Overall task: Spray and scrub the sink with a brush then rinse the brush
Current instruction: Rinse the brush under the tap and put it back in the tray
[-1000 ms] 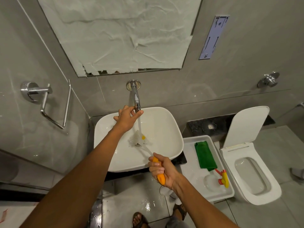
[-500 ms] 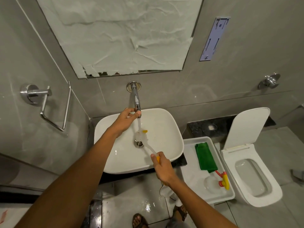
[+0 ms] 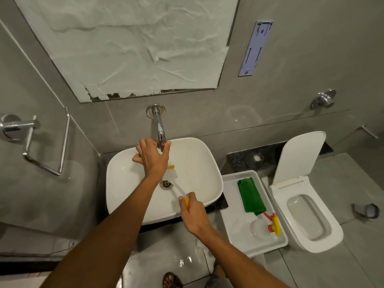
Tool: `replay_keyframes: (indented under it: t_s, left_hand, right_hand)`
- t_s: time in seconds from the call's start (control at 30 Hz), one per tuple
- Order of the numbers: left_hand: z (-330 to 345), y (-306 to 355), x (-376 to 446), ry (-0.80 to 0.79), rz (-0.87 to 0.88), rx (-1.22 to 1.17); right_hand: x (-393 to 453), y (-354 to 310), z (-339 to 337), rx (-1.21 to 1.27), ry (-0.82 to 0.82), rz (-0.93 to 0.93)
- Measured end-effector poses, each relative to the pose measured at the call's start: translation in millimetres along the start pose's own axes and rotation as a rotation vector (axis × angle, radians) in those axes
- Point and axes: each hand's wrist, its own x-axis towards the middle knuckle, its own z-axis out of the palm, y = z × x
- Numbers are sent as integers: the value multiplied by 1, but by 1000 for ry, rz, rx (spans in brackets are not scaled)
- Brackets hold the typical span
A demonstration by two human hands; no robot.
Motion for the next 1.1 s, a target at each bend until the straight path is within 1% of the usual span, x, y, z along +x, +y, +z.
replay_keyframes:
  t_s: [0.07,0.2,0.33,0.5,0.57,0.67,0.8,0.93,1.0,1.1]
  left_hand:
    - [-3,-6,4,-14,25,19]
    - [-1,-9,3,-8,32,22]
    - [6,-9,-6,20,-4,-71]
    - [20,-24,-27,1,-77,-194]
    - [30,-30,-40,8,-119,-202]
    - [46,-35,-58,6,-117,-176]
    - [72,-25,-79,-100,-33,-106]
    - [106,-3,-96,-218,117,-85]
    - [126,9,-103,-268,187,-41]
    - [152,23,-111,-345,303,107]
  right_hand:
    - [-1,0,-1,-11,1,-1]
    - [-1,2,-5,-112,12,12]
    - [-2,4,-12,-149,10,20]
    - [-2,16,-27,3,48,34]
    - [-2,27,-37,115,83,35]
    - [-2,48,-59,277,159,38]
    - [3,80,-93,324,287,42]
    - [16,118,-124,387,334,152]
    - [24,139,-136,354,353,205]
    - [35,169,-144,219,370,252]
